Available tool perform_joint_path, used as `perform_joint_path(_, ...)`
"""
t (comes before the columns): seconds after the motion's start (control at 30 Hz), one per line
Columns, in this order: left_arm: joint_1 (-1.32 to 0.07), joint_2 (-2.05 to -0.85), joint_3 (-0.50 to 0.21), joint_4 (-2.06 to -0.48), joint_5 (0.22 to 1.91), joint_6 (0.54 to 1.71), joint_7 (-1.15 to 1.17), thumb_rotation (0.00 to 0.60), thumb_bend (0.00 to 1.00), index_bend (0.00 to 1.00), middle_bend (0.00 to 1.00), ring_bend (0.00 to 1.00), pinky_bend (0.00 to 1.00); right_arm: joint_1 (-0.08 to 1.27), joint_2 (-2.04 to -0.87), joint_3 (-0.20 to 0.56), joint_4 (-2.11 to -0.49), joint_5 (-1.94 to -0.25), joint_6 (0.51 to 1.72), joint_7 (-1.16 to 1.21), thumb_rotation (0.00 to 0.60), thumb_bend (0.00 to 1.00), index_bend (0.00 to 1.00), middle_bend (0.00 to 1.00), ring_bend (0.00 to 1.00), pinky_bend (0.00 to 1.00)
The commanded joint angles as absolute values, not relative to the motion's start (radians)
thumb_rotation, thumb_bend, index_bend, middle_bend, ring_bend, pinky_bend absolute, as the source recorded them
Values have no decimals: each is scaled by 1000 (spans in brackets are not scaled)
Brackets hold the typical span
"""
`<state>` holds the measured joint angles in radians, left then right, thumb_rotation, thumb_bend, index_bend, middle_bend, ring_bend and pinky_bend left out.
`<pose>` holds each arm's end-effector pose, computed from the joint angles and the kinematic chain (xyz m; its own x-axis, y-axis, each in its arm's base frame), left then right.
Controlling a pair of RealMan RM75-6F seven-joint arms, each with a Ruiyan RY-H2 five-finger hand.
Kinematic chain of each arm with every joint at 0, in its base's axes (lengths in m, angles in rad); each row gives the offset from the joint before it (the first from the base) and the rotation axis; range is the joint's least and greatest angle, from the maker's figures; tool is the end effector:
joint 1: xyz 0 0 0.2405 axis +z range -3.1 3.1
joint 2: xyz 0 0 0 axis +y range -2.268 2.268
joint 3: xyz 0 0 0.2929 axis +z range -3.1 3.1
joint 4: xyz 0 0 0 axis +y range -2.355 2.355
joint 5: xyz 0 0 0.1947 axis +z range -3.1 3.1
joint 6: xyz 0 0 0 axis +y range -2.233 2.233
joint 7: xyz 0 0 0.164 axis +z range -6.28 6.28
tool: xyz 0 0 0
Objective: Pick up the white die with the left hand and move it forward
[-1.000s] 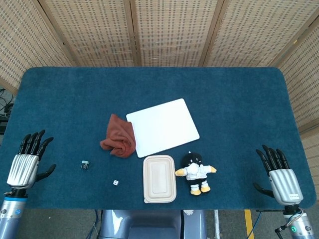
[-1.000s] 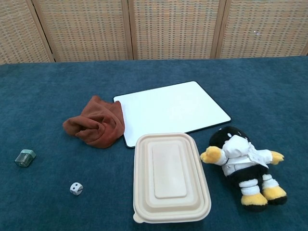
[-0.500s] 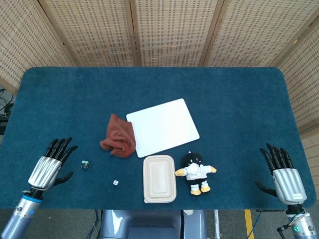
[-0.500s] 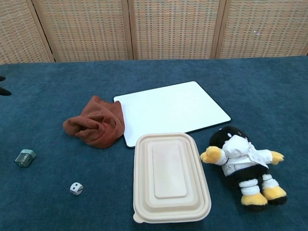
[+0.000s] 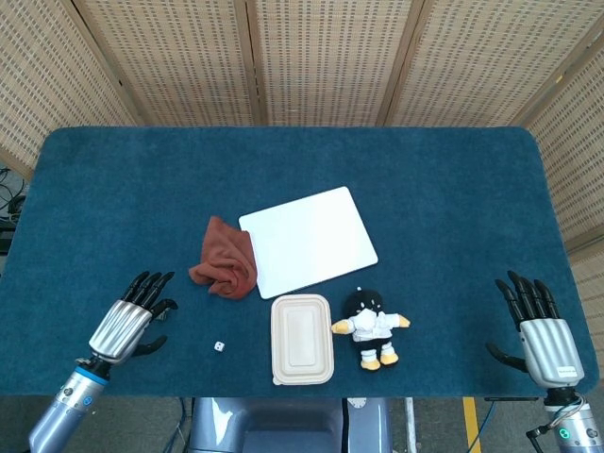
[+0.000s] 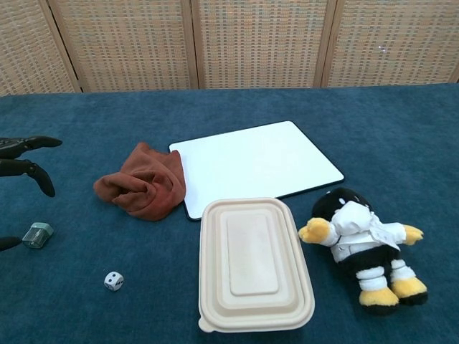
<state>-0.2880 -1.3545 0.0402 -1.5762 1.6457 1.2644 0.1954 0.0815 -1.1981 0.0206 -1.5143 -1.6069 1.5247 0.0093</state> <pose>-0.2721 0.2329 0.0562 0.4778 0.1900 0.8576 0.8375 -0.3930 -0.3796 -0.3355 -0.1958 0.1640 0.4098 0.0076 0.9122 -0.9064 -0.1088 0.4081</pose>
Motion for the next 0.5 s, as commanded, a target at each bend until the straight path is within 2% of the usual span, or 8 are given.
perform_joint_path(0.03,-303,-1362,39,-1596,1631,1235,225,600,255,352,0,0,0,81,-1197,21,-1514,-1607,1525,11,600,208,0,0,0,0)
perform_joint_path(0.5,-360,-1385,33,-1659,1581,1128,336,600,261,364,0,0,0,76,-1187,28,-1515,-1602,1539,32,600,208,0,0,0,0)
